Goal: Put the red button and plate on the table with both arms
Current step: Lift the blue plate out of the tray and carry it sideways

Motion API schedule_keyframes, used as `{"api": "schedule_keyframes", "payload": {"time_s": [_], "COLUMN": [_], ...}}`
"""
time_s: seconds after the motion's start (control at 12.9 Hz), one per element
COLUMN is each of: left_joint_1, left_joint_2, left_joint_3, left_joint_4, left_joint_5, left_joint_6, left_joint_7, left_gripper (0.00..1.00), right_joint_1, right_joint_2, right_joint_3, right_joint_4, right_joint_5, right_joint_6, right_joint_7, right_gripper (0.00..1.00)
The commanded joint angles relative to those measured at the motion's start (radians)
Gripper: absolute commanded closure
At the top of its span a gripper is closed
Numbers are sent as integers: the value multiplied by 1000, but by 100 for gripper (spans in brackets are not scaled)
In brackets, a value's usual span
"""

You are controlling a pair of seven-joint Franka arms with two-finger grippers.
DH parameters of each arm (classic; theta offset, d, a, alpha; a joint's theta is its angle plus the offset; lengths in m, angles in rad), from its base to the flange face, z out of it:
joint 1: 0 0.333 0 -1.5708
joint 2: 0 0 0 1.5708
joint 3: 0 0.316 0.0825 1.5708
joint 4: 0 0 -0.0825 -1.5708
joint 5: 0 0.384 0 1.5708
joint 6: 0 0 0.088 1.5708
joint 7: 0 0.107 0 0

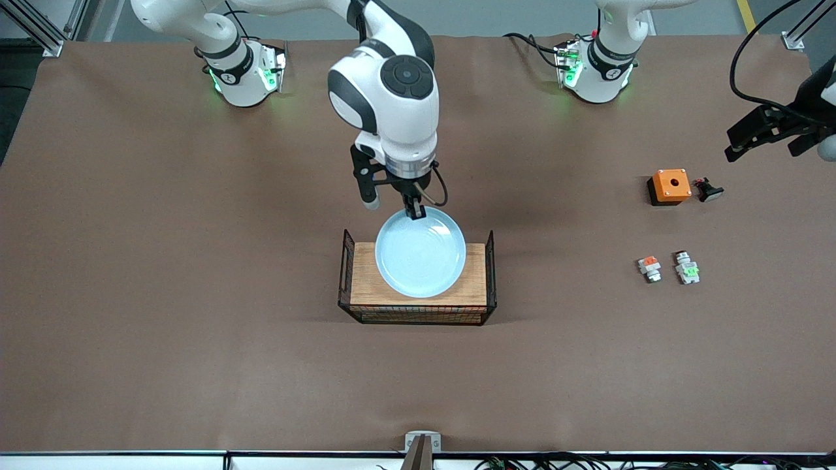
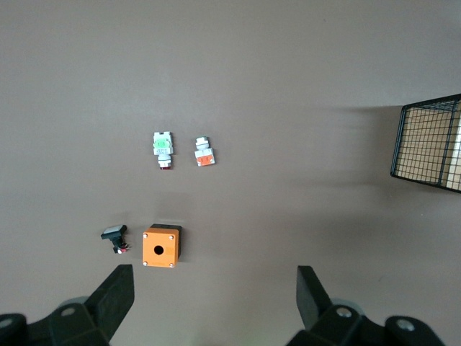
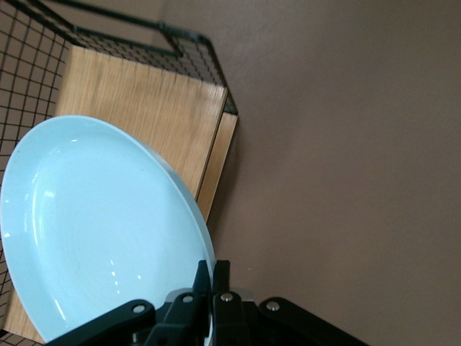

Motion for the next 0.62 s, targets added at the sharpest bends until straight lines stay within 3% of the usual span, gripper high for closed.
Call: {"api": "schedule_keyframes", "payload": {"time_s": [0.0,0.54], "left_joint_1": [8,14], "left_joint_2": [-11,-8], "left_joint_3": [-9,-9], "left_joint_4": [-9,-26], "left_joint_5": [-11,-9], "left_joint_6": [-11,-12], "left_joint_7": [-10,9], "left_gripper": [1,1], "right_joint_1": [-11,-234], "right_joint_2": [-92,-280], "right_joint_3": [11,5], "right_joint_4": [-11,-17], "right_joint_5": [19,102], "right_joint_6": [-127,-400], "right_joint_7": [-121,-659], "right_gripper": [98,100]}}
